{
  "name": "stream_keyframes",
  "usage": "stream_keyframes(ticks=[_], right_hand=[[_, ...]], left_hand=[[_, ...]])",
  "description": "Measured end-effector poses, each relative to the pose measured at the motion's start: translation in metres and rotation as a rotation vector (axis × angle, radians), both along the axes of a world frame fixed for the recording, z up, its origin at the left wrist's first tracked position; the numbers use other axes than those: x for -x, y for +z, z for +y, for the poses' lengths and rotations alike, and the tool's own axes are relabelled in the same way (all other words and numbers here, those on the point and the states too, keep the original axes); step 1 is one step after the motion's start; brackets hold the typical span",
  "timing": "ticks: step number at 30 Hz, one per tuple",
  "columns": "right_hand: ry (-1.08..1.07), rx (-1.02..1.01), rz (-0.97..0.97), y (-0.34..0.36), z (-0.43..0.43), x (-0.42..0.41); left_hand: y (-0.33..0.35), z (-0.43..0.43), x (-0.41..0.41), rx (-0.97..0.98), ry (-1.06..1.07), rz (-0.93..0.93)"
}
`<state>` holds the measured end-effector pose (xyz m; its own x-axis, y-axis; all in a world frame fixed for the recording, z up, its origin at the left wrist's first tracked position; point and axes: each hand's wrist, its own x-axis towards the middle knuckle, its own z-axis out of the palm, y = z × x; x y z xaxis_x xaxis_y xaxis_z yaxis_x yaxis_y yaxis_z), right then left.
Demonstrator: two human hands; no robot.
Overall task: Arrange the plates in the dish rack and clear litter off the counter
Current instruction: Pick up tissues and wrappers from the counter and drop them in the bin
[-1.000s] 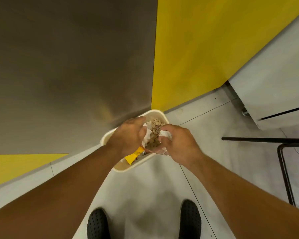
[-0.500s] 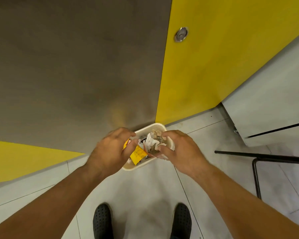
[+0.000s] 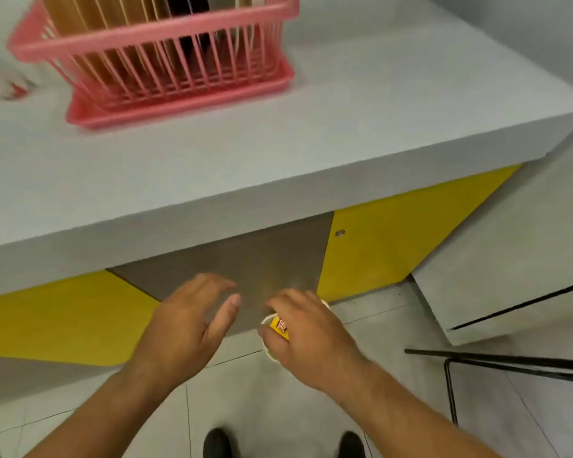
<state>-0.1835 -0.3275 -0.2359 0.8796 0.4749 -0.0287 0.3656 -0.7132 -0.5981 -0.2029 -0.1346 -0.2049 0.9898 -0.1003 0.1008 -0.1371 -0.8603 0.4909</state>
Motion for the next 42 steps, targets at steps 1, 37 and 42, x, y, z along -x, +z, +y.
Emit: stream_keyframes(ticks=[1,37,42], right_hand=[[0.004,-0.005,-0.01,0.013,0.006,-0.003],[0.142,-0.064,-0.16,0.194,0.263,-0.151],[0.173,-0.027,-0.158,0.185,0.302,-0.164]], left_hand=[[0.012,0.007,0.002,0.006,0.01,-0.024],[0.156,0.316,-0.106,-0.005,0.386,-0.284],[0.124,0.364,-0.138,-0.088,0.478,-0.116]])
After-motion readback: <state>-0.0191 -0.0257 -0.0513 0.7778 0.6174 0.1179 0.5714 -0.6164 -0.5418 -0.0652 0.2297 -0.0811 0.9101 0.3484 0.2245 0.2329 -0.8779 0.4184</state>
